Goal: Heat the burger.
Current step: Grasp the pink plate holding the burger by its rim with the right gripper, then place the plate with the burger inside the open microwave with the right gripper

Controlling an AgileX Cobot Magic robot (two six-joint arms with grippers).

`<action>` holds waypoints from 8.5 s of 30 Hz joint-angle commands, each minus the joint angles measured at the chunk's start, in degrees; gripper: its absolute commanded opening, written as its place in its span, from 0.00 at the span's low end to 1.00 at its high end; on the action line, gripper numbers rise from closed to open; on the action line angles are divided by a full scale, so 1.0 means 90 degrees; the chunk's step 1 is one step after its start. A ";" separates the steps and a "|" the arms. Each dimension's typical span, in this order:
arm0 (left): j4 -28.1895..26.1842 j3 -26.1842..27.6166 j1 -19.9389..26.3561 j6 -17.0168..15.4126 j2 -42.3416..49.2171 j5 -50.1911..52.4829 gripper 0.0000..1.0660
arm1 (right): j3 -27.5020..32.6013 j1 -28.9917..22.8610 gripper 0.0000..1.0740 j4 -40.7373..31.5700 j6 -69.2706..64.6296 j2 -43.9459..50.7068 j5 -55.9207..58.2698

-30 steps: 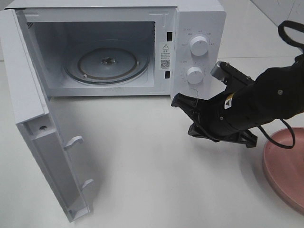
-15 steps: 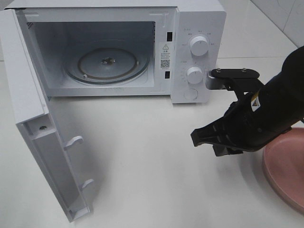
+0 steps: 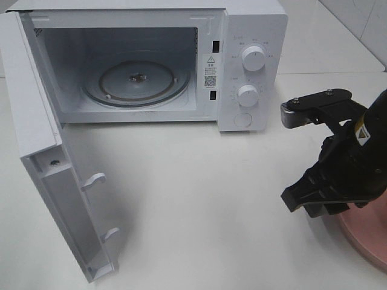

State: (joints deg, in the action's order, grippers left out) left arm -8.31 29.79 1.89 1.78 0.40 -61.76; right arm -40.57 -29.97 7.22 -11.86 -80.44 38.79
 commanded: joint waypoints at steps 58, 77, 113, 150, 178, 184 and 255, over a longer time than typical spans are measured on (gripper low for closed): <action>-0.0025 -0.0025 -0.0013 -0.0013 0.0083 0.0070 0.92 | -0.0013 0.1776 0.77 0.0140 -0.0095 -0.2088 -0.1114; -0.0025 -0.0025 -0.0013 -0.0013 0.0083 0.0070 0.92 | -0.0013 0.1776 0.67 0.0312 -0.0458 -0.2623 -0.1553; -0.0025 -0.0025 -0.0013 -0.0013 0.0083 0.0070 0.92 | -0.0013 0.1751 0.00 0.0929 -0.1076 -0.2617 -0.1229; -0.0025 -0.0025 -0.0013 -0.0013 0.0083 0.0070 0.92 | -0.0013 0.0185 0.00 0.2674 -0.2470 -0.2330 -0.0070; -0.0025 -0.0025 -0.0013 -0.0013 0.0083 0.0070 0.92 | -0.0006 -0.0713 0.00 0.3234 -0.2661 -0.1636 0.0828; -0.0025 -0.0025 -0.0013 -0.0013 0.0083 0.0070 0.92 | -0.0006 -0.0719 0.00 0.3279 -0.2617 -0.1445 0.1038; -0.0025 -0.0025 -0.0013 -0.0013 0.0083 0.0070 0.92 | 0.1019 -0.3654 0.00 0.3603 -0.2056 0.0738 0.2559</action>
State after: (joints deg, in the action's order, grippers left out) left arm -8.31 29.79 1.89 1.78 0.40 -61.76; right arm -31.68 -62.74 36.21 -31.28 -74.37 59.47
